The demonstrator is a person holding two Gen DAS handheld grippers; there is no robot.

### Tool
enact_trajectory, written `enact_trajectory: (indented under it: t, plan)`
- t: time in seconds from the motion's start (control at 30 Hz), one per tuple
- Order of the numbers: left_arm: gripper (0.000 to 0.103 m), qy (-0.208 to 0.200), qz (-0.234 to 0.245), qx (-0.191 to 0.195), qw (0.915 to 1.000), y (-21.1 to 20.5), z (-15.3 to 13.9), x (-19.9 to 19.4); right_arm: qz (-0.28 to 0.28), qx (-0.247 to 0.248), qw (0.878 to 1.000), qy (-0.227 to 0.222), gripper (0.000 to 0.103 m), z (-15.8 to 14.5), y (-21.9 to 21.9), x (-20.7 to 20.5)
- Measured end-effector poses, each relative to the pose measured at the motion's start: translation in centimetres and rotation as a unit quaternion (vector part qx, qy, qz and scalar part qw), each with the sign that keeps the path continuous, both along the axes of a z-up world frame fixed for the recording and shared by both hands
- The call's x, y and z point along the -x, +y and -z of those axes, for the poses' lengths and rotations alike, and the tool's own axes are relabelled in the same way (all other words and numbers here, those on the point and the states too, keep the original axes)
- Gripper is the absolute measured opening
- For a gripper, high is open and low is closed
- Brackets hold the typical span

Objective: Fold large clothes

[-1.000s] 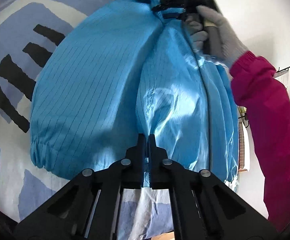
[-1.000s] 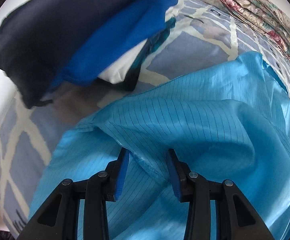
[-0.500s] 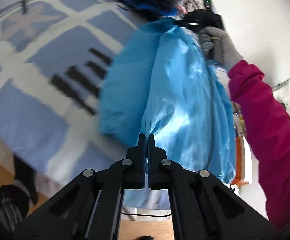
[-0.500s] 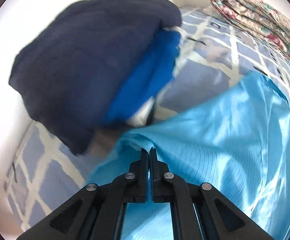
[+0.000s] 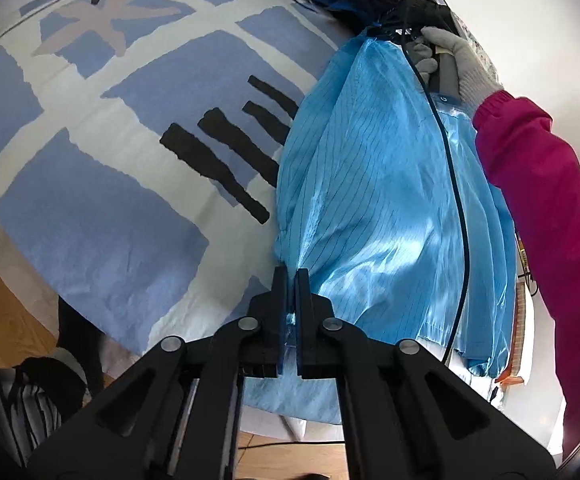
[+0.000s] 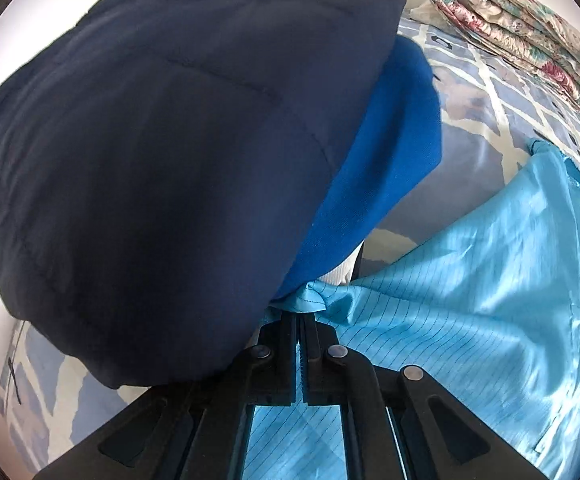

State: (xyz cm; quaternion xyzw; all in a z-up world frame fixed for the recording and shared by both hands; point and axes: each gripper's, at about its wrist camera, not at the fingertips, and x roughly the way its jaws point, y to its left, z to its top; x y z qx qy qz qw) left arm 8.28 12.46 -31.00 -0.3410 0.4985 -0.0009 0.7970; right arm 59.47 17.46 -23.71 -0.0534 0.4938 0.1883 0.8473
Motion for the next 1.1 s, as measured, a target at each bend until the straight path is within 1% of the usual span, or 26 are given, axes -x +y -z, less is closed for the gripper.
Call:
enact_trajectory:
  t: [0.03, 0.1, 0.13, 0.17, 0.2, 0.27, 0.3, 0.37, 0.43, 0.53, 0.57, 0.6, 0.63, 0.67, 0.7, 0.77, 0.87, 0.93, 0.97, 1.03, 1.07, 1.1]
  plan:
    - [0.000, 0.002, -0.004, 0.003, 1.0000, 0.3, 0.2, 0.5, -0.001, -0.007, 1.000, 0.005, 0.002, -0.1, -0.3, -0.1]
    - [0.002, 0.000, -0.013, 0.003, 0.9999, 0.9, 0.1, 1.0, 0.002, -0.027, 1.000, 0.012, 0.020, -1.0, -1.6, 0.3]
    - [0.004, -0.005, -0.019, 0.004, 0.9998, 1.4, 0.1, 0.9, -0.002, -0.038, 0.999, 0.006, 0.022, -1.7, -2.2, 1.0]
    - [0.008, -0.012, -0.027, 0.005, 0.9996, 1.6, -0.4, 1.1, -0.007, -0.050, 0.999, -0.002, 0.025, -2.9, -3.2, 1.7]
    - [0.013, -0.018, -0.031, 0.002, 0.9994, 1.8, -0.6, 1.1, -0.012, -0.071, 0.997, -0.009, 0.032, -4.1, -4.4, 2.5]
    - [0.016, -0.028, -0.032, -0.002, 0.9991, 1.8, -1.3, 1.1, -0.016, -0.097, 0.995, -0.023, 0.034, -6.5, -7.2, 4.3]
    - [0.017, -0.031, -0.029, -0.004, 0.9991, 1.7, -1.7, 1.0, -0.013, -0.104, 0.994, -0.034, 0.035, -7.7, -8.9, 5.4]
    - [0.017, -0.038, -0.028, -0.009, 0.9988, 1.6, -2.4, 1.1, 0.003, -0.103, 0.993, -0.049, 0.035, -9.4, -12.1, 7.2]
    - [0.017, -0.046, -0.027, -0.011, 0.9985, 1.8, -3.2, 1.4, 0.027, -0.090, 0.994, -0.060, 0.035, -10.3, -15.6, 8.7]
    - [0.020, -0.052, -0.034, -0.014, 0.9980, 2.4, -3.9, 1.2, 0.073, -0.081, 0.992, -0.059, 0.036, -9.8, -20.7, 9.4]
    - [0.025, -0.051, -0.037, -0.012, 0.9980, 2.6, -4.1, 1.0, 0.090, -0.075, 0.992, -0.055, 0.036, -9.3, -22.2, 9.5]
    - [0.033, -0.049, -0.034, -0.011, 0.9981, 2.6, -4.2, 0.7, 0.103, -0.075, 0.991, -0.052, 0.038, -8.7, -23.6, 9.4]
    - [0.038, -0.048, -0.030, -0.014, 0.9983, 2.7, -4.3, 0.4, 0.108, -0.077, 0.990, -0.049, 0.037, -8.5, -24.4, 9.4]
    - [0.046, -0.047, -0.027, -0.018, 0.9984, 2.6, -4.2, 0.1, 0.114, -0.082, 0.989, -0.044, 0.037, -8.0, -25.3, 9.5]
    - [0.048, -0.042, -0.023, -0.024, 0.9985, 2.6, -4.1, -0.6, 0.115, -0.086, 0.989, -0.041, 0.038, -7.7, -25.9, 9.6]
    - [0.048, -0.033, -0.022, -0.013, 0.9991, 2.8, -3.4, -1.8, 0.113, -0.092, 0.989, -0.038, 0.038, -7.1, -25.9, 9.2]
    - [0.048, -0.016, -0.020, 0.007, 0.9996, 2.8, -1.7, -3.7, 0.105, -0.094, 0.989, -0.040, 0.038, -7.1, -24.8, 8.6]
    - [0.048, -0.006, -0.019, 0.012, 0.9997, 2.7, -0.5, -4.6, 0.107, -0.086, 0.990, -0.043, 0.039, -7.0, -23.7, 8.0]
    - [0.048, 0.001, -0.015, 0.008, 0.9999, 2.6, 0.0, -5.0, 0.108, -0.079, 0.990, -0.041, 0.039, -6.7, -23.4, 7.8]
    - [0.048, 0.007, -0.014, 0.007, 0.9999, 2.6, 0.7, -5.2, 0.115, -0.079, 0.990, -0.031, 0.039, -5.9, -23.6, 8.0]
    - [0.048, 0.012, -0.018, 0.013, 0.9997, 2.9, 1.1, -5.3, 0.118, -0.083, 0.989, -0.022, 0.039, -5.3, -23.8, 8.3]
    - [0.048, 0.007, -0.023, 0.022, 0.9995, 3.1, 1.3, -5.1, 0.116, -0.087, 0.989, -0.014, 0.039, -4.8, -23.8, 8.8]
